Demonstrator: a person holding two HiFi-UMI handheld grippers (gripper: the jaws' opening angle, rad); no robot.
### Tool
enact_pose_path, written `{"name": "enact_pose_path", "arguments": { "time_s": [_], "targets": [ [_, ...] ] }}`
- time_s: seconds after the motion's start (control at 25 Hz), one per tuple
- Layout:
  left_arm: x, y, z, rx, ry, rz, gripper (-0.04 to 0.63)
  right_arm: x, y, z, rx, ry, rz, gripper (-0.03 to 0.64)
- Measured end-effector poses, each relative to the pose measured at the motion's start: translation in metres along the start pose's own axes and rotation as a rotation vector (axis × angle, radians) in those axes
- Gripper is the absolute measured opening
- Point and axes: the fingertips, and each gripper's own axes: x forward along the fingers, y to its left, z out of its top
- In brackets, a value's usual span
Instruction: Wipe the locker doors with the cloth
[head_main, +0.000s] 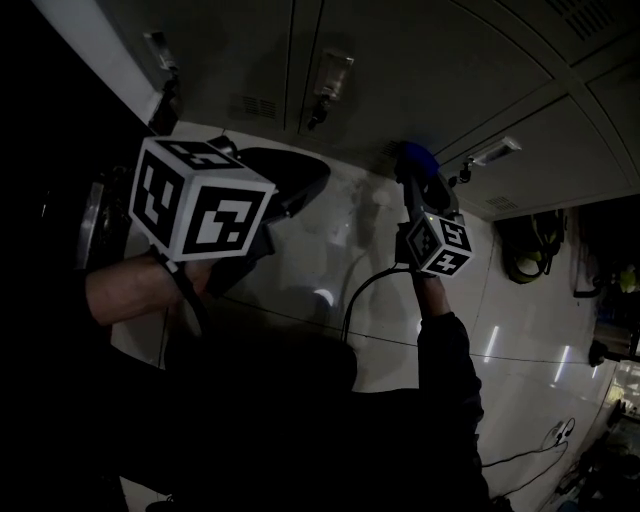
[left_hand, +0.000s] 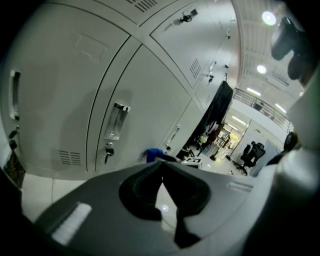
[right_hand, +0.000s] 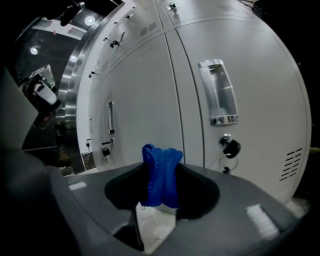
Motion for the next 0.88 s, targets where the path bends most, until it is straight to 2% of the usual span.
{"name": "enact_pose_path", "arguments": {
  "time_s": [0.24, 0.44, 0.52, 0.64, 0.88],
  "targets": [
    [-0.021, 0.001, 0.013, 0.213, -0.054, 0.033, 0.0, 0.022, 0.053, 0.003, -0.03, 0.004, 0.086, 0.161],
    [-0.032, 0.002, 0.006, 0.286, -0.048, 0.045, 0.0, 0.042, 0.099, 0.002, -0.055, 0.02, 0.158, 0.161],
    [-0.037, 0.006, 0.0, 0.288, -0.038, 0.05, 0.0, 0.05, 0.117, -0.001, -0.065, 0.029, 0.185, 0.161],
    [-0.045, 0.014, -0.008, 0.246, -0.032, 0.05, 0.0, 0.063, 0.141, -0.008, -0.084, 0.047, 0.216, 0.161],
    [-0.057, 0.025, -0.017, 0.211, -0.025, 0.049, 0.0, 0.092, 0.171, -0.019, -0.073, 0.071, 0.232, 0.161]
  ]
}}
